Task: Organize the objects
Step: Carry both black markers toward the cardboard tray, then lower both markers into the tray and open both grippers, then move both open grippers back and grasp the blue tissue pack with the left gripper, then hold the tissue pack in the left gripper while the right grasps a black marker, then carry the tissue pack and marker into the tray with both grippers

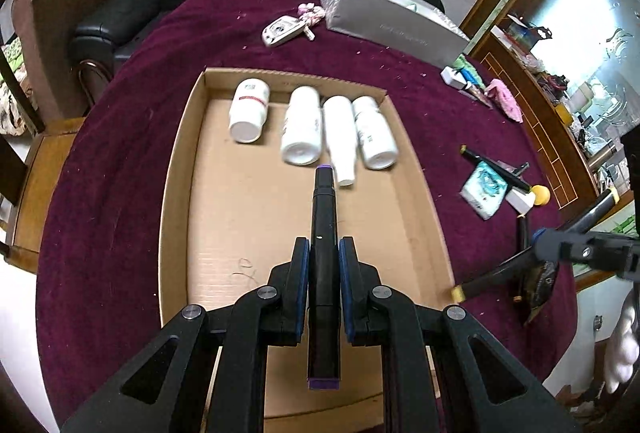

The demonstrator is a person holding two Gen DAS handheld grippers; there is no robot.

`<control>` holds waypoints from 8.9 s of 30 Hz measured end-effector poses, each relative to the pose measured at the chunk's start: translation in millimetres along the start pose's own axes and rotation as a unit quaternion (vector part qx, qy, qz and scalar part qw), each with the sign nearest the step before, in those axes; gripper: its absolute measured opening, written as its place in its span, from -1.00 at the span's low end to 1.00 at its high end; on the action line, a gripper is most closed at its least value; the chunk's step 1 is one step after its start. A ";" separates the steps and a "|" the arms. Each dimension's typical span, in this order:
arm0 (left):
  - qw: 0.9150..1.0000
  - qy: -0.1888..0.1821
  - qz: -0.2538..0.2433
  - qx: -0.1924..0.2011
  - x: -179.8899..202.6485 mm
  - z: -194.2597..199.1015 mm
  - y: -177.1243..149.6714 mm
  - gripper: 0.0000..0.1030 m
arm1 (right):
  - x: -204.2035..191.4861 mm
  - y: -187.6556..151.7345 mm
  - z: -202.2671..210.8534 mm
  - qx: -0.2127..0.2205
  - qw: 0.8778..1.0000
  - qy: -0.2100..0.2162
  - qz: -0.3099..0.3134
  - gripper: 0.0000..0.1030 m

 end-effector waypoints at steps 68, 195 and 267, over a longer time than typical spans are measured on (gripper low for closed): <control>0.949 0.129 -0.122 0.262 177.2 100.8 60.2 0.98 | 116.8 8.9 162.1 0.306 0.916 -0.203 -0.164 1.00; 0.989 0.113 -0.049 -0.077 158.4 -56.3 -35.9 -0.31 | 170.6 85.6 -93.6 -0.070 0.938 -0.311 0.134 0.60; 0.993 0.036 -0.100 -0.058 165.0 -7.3 -38.1 -0.31 | 77.1 0.9 12.4 -0.008 0.996 -0.088 0.011 -0.76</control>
Point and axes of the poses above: each gripper's, at about its wrist camera, not at the fingertips, and z roughly against the way its jaws point, x to its right, y to its top, the point moved 5 cm from there along -z, roughly the way its jaws point, and after that the axes turned 11 degrees about -y, right-handed, at the moved point
